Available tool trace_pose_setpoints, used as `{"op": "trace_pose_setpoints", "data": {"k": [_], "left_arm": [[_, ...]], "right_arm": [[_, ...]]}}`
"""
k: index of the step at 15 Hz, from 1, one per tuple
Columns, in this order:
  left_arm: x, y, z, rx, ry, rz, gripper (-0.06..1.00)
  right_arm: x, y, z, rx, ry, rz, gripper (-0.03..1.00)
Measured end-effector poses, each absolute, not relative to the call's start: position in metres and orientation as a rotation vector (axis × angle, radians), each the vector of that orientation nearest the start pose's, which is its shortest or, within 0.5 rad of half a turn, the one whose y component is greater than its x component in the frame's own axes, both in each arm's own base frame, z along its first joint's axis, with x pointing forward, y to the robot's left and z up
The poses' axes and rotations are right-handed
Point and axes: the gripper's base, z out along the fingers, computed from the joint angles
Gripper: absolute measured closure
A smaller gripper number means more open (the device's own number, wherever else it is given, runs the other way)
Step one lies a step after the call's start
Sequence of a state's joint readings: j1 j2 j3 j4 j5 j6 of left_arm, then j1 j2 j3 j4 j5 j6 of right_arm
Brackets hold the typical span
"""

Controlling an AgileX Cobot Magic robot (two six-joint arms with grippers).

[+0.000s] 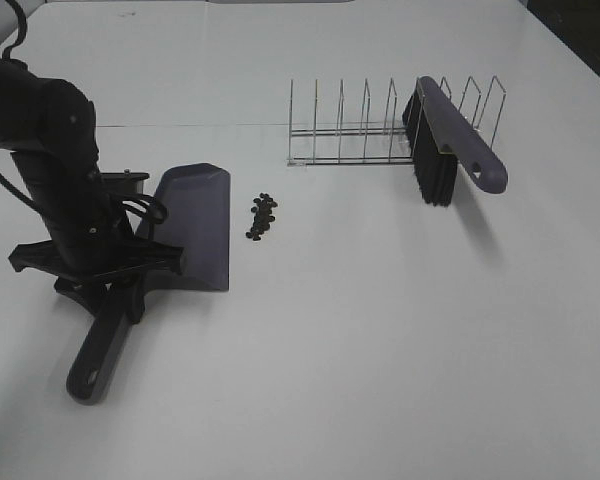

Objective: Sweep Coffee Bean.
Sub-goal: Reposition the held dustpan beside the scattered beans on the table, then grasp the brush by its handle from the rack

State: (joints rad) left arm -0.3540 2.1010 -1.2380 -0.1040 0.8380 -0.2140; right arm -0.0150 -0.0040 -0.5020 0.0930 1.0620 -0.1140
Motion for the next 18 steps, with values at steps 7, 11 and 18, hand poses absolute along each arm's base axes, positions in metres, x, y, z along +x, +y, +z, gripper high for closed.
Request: {"op": "trace_pose_setpoints", "data": {"k": [7, 11, 18], "left_arm": [[0.344, -0.127, 0.149, 0.112, 3.040, -0.037, 0.60], [0.343, -0.126, 0.149, 0.113, 3.050, -0.032, 0.60], [0.343, -0.126, 0.149, 0.113, 3.050, -0.032, 0.60]], "right_arm": [[0.004, 0.007, 0.281, -0.104, 2.087, 0.034, 0.24], [0.058, 0.007, 0.307, -0.118, 2.125, 0.036, 0.27], [0.208, 0.012, 0.375, -0.209, 2.272, 0.089, 0.27]]}}
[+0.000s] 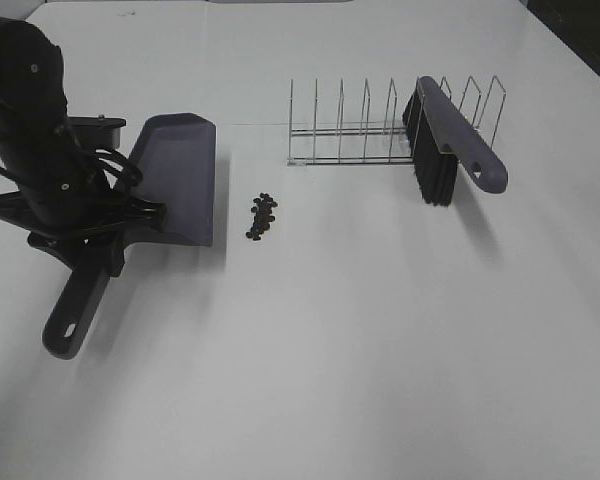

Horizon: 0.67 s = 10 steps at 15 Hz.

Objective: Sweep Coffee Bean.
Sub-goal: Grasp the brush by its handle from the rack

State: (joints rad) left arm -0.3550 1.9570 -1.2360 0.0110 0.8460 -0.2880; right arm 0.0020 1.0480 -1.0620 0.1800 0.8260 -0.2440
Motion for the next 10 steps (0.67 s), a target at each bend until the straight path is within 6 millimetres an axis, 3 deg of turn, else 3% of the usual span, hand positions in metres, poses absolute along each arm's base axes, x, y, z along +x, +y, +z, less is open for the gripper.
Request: {"op": "trace_pose_setpoints", "data": {"k": [6, 10], "left_arm": [[0.343, -0.126, 0.149, 0.113, 3.049, -0.032, 0.60], [0.344, -0.127, 0.149, 0.112, 3.040, -0.037, 0.60]], "right_arm": [[0.313, 0.016, 0.388, -0.210, 2.350, 0.153, 0.29], [0.382, 0.027, 0.360, -0.268, 2.461, 0.165, 0.36]]}}
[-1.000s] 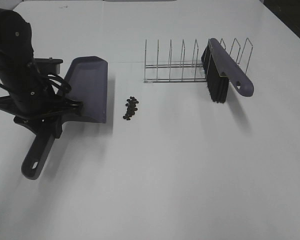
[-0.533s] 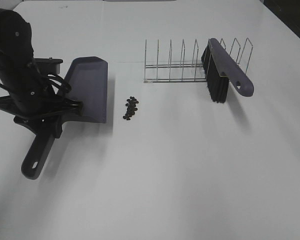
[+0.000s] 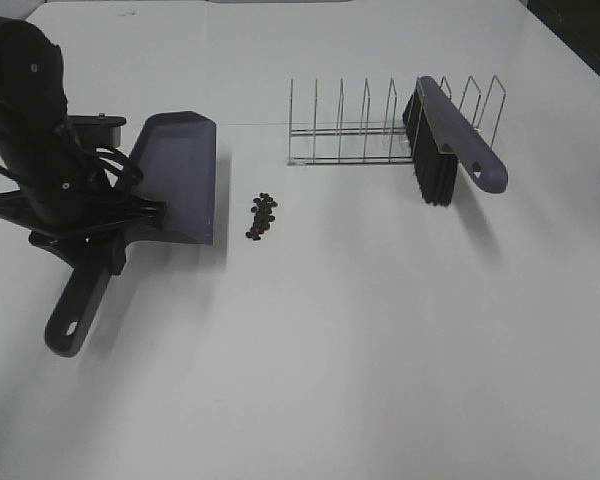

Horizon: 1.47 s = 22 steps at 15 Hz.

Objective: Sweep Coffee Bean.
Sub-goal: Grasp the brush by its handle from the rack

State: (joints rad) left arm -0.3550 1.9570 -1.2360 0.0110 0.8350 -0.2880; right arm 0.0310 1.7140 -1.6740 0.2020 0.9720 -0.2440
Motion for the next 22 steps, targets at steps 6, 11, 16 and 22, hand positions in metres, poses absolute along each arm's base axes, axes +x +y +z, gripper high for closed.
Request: {"op": "trace_pose_setpoints", "data": {"k": [6, 11, 16, 22], "left_arm": [[0.345, -0.127, 0.149, 0.112, 3.030, -0.042, 0.60], [0.345, -0.127, 0.149, 0.112, 3.030, -0.042, 0.60], [0.345, -0.127, 0.149, 0.112, 3.026, -0.044, 0.60], [0.346, -0.128, 0.149, 0.111, 3.012, -0.052, 0.60]], "right_arm": [[0.470, 0.073, 0.283, -0.323, 2.695, 0.084, 0.39], [0.507, 0.077, 0.233, -0.304, 2.756, 0.076, 0.41], [0.515, 0.078, 0.206, -0.214, 2.809, 0.086, 0.41], [0.523, 0.077, 0.183, -0.213, 2.793, 0.056, 0.44]]}}
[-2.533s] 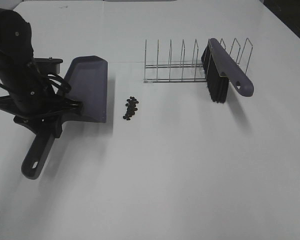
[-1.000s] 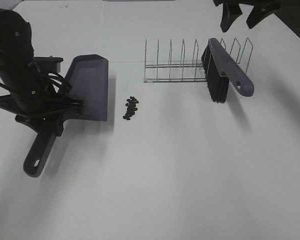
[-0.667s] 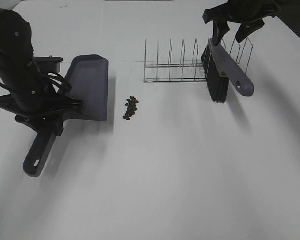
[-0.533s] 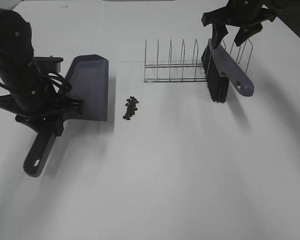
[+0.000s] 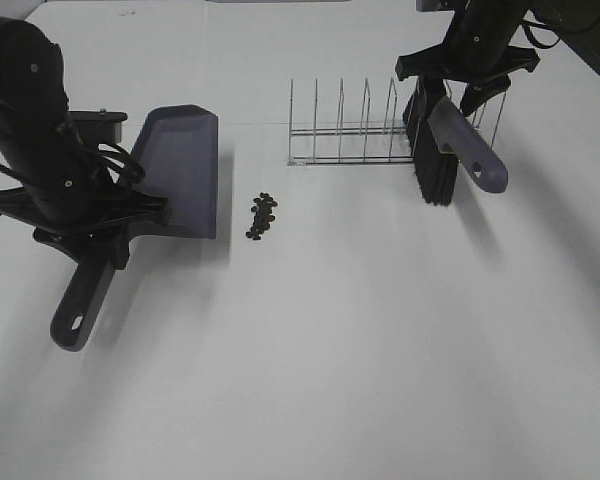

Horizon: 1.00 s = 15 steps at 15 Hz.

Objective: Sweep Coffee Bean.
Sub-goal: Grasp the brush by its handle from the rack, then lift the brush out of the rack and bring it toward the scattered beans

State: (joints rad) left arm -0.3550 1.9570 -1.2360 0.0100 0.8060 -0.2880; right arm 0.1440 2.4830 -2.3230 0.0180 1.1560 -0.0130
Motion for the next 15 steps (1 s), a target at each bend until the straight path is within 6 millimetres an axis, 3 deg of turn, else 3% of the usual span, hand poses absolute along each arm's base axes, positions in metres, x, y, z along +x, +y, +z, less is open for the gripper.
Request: {"op": "trace_pose_setpoints", "data": {"k": [4, 6, 9, 15], "left_arm": [[0.346, -0.128, 0.149, 0.111, 3.011, -0.052, 0.60], [0.346, -0.128, 0.149, 0.111, 3.011, -0.052, 0.60], [0.346, -0.128, 0.149, 0.111, 3.011, -0.052, 0.60], [0.346, -0.128, 0.149, 0.111, 3.010, -0.053, 0.60]], "right_arm": [[0.526, 0.076, 0.166, -0.222, 2.820, 0.029, 0.45], [0.526, 0.076, 0.158, -0.223, 2.836, 0.028, 0.51], [0.527, 0.076, 0.156, -0.218, 2.839, 0.018, 0.64], [0.527, 0.075, 0.159, -0.139, 2.840, 0.029, 0.65]]}}
